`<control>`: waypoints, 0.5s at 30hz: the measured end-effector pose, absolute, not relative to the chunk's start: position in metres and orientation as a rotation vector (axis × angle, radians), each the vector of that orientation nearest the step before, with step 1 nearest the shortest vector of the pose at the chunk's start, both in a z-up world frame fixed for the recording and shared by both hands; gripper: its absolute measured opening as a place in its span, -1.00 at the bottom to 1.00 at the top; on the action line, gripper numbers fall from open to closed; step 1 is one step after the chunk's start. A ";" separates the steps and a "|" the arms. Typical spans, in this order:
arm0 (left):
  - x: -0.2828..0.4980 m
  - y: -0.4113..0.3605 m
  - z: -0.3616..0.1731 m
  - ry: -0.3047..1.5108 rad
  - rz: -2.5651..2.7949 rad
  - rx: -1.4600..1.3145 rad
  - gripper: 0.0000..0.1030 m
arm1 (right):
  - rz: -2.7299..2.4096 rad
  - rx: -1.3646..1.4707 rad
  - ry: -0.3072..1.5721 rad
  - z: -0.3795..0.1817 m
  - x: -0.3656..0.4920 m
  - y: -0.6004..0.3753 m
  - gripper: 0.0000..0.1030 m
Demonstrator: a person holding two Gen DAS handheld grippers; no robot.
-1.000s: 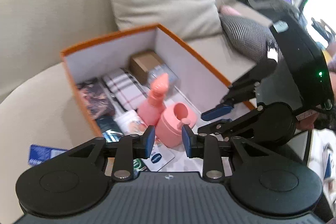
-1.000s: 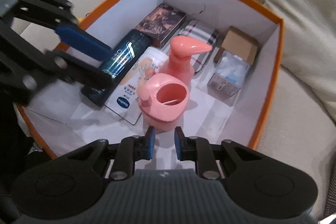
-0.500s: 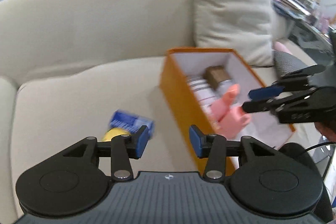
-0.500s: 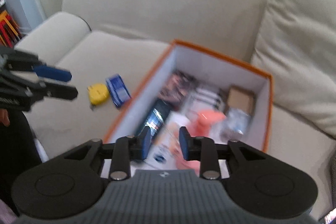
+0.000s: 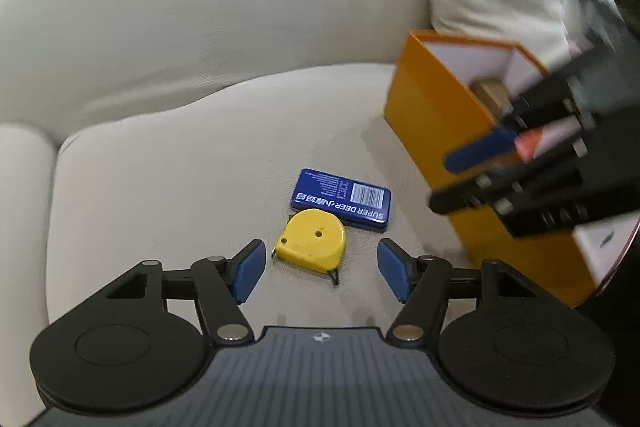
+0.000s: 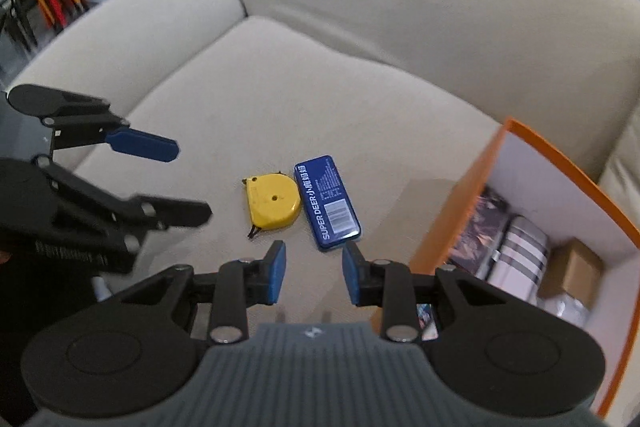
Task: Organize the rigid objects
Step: 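Move both tools out of the shoebox toward the tape measure and tin, then grasp the yellow tape measure with the left tool while the right tool grasps the blue tin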
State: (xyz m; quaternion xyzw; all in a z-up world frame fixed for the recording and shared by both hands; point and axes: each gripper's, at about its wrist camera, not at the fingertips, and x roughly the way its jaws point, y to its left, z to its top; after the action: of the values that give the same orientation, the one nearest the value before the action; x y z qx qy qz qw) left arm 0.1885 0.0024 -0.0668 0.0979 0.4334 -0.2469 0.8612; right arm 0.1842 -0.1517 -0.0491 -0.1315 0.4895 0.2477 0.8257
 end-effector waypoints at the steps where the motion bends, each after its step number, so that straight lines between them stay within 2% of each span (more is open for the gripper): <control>1: 0.192 0.001 -0.073 0.906 -0.546 0.224 0.50 | 0.524 -0.295 1.055 -0.053 0.191 -0.147 -0.35; 5: 0.209 -0.004 -0.097 0.920 -0.610 0.269 0.53 | 0.538 -0.357 1.100 -0.069 0.212 -0.137 -0.34; 9: 0.225 -0.007 -0.116 0.947 -0.634 0.278 0.54 | 0.558 -0.407 1.146 -0.083 0.230 -0.127 -0.18; 11: 0.232 -0.010 -0.123 0.962 -0.643 0.278 0.54 | 0.570 -0.429 1.168 -0.089 0.237 -0.123 -0.18; 15: 0.236 -0.013 -0.130 0.977 -0.659 0.305 0.38 | 0.597 -0.481 1.206 -0.102 0.245 -0.116 -0.17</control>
State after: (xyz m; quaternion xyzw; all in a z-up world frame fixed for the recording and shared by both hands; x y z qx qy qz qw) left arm 0.2357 -0.0125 -0.1303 0.1432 0.4590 -0.3097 0.8203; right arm 0.2452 -0.1162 -0.1017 -0.2206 0.5532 0.2736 0.7553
